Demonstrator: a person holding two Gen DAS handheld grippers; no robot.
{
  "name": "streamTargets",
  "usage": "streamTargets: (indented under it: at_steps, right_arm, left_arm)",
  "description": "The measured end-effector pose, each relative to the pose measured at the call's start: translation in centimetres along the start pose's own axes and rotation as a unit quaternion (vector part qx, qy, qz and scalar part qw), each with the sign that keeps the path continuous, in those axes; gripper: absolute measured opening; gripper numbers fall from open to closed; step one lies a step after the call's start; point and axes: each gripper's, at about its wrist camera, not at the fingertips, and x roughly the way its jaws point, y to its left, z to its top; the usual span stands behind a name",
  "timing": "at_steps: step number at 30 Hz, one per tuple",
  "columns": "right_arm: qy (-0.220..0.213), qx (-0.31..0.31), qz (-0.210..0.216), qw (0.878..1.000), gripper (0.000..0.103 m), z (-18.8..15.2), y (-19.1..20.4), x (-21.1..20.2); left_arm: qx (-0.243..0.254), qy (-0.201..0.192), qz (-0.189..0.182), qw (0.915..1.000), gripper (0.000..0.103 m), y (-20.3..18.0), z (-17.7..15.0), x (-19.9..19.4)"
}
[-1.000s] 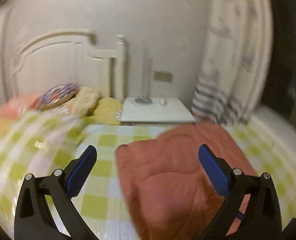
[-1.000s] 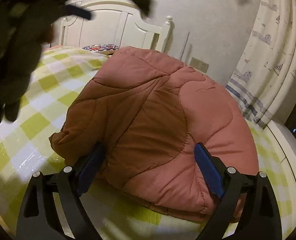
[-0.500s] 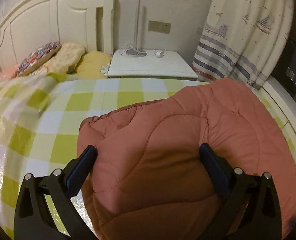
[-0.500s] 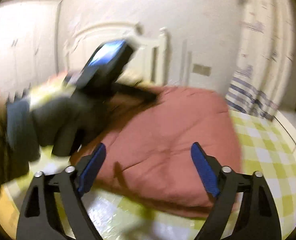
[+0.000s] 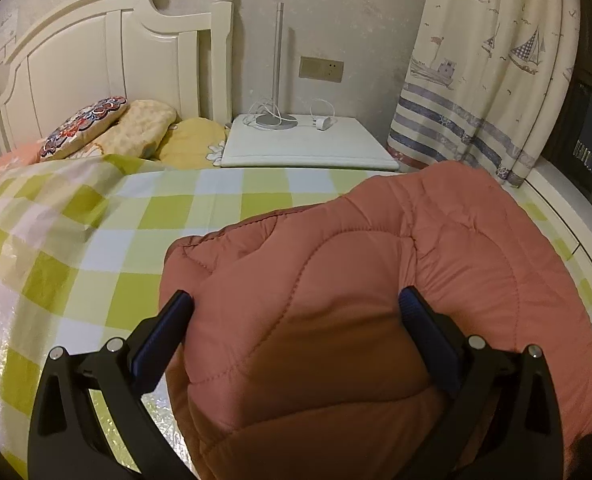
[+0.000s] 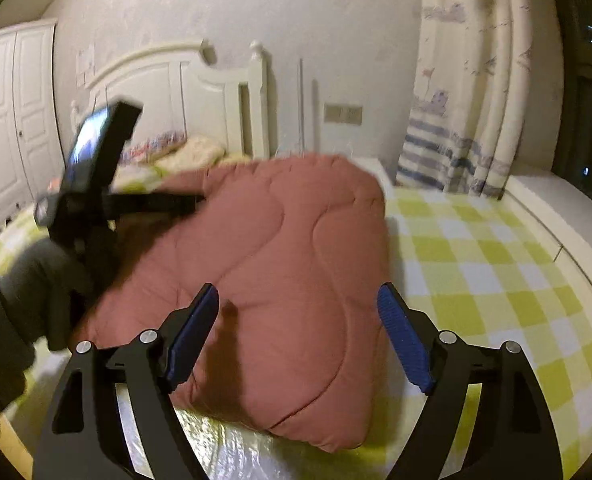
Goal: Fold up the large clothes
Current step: 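Lower the jacket bundle onto the checked sheet and open both grippers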
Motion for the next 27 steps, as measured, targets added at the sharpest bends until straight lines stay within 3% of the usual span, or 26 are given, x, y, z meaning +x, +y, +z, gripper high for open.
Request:
streamTargets:
  at_steps: [2, 6, 12, 16, 20, 22, 26, 27]
  right_arm:
    - [-0.005, -0.001, 0.001, 1.000, 0.080, 0.1, -0.2, -0.1]
    - [0.049, -0.008, 0.009, 0.999, 0.088, -0.8, -0.1, 2.5]
    - [0.030, 0.028, 0.022, 0.999, 0.087, -1.1, -1.1, 1.3]
    - [0.004, 0.051, 0.040, 0.998, 0.087, 0.2, -1.8, -1.9]
    - [-0.026, 0.044, 0.056, 0.997, 0.088, 1.4, -2.7, -5.9]
    - [-0.048, 0.045, 0.053, 0.996, 0.088, 1.4, -3.5, -8.3]
    - [-0.079, 0.051, 0.040, 0.995, 0.089, 0.9, -4.5, -11.6]
    - [-0.082, 0.053, 0.037, 0.995, 0.098, 0.8, -4.6, -12.0]
  left_arm:
    - [-0.001, -0.001, -0.001, 1.0000, 0.101, 0.2, -0.1, 0.0]
    - [0.000, -0.003, -0.002, 1.0000, 0.101, 0.2, -0.1, -0.1]
    - [0.000, -0.001, 0.006, 1.0000, 0.101, 0.3, -0.1, 0.0]
    - [-0.012, 0.005, -0.005, 0.9999, 0.101, 0.8, 0.1, -0.9]
    - [-0.040, -0.023, 0.001, 0.9989, 0.101, 1.2, -0.9, -5.4]
    - [-0.037, -0.071, 0.022, 0.9966, 0.101, 0.8, -2.4, -9.8]
    - [-0.034, -0.112, 0.074, 0.9903, 0.101, -0.5, -6.0, -16.7]
    - [-0.034, -0.124, 0.093, 0.9874, 0.101, -1.0, -7.3, -18.3]
